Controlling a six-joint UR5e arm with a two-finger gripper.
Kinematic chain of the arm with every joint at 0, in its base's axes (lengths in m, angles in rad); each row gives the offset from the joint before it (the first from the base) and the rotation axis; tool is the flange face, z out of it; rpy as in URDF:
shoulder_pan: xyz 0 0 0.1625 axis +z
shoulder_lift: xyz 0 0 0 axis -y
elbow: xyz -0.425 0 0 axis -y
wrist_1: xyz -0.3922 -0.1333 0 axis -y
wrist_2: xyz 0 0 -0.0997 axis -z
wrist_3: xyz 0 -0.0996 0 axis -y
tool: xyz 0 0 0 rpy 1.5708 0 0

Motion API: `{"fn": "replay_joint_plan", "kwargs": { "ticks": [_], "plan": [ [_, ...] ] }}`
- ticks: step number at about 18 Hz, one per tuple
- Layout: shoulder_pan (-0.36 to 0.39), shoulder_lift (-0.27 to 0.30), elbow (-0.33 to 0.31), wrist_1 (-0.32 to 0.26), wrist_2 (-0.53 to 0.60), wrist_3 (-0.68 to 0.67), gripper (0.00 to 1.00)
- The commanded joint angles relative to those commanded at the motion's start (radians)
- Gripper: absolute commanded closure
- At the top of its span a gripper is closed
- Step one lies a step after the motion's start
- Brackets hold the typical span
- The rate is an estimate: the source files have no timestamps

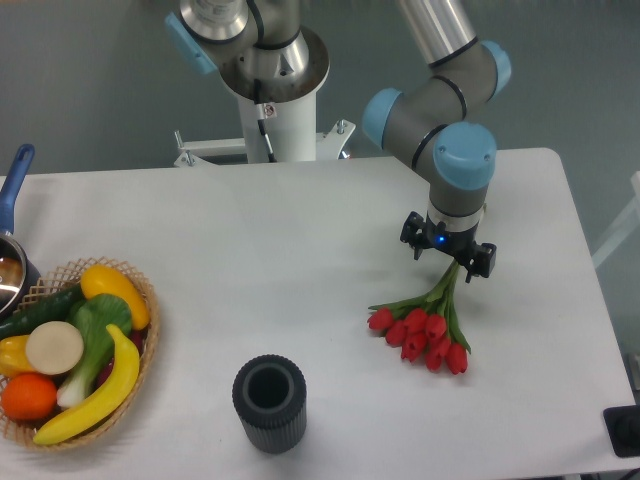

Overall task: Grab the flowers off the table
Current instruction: 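Lower the open gripper down onto the green stems of the red tulips, then close the gripper around the tulip stems, then lift the gripped tulip bunch up off the table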

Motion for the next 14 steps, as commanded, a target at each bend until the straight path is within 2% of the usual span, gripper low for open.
{"fn": "replay_joint_plan", "kwargs": {
  "ticks": [4, 7, 11, 13, 14],
  "plan": [
    [-0.017, -0.054, 0.037, 0.000, 0.003, 0.008, 0.00],
    [-0.020, -0.075, 0.038, 0.000, 0.005, 0.012, 0.02],
    [-0.021, -0.068, 0.037, 0.000, 0.006, 0.002, 0.71],
    [-0.021, -0.068, 0.035, 0.000, 0.009, 0.000, 0.78],
    [-0.021, -0.063, 0.032, -0.002, 0.009, 0.000, 0.86]
  ]
}}
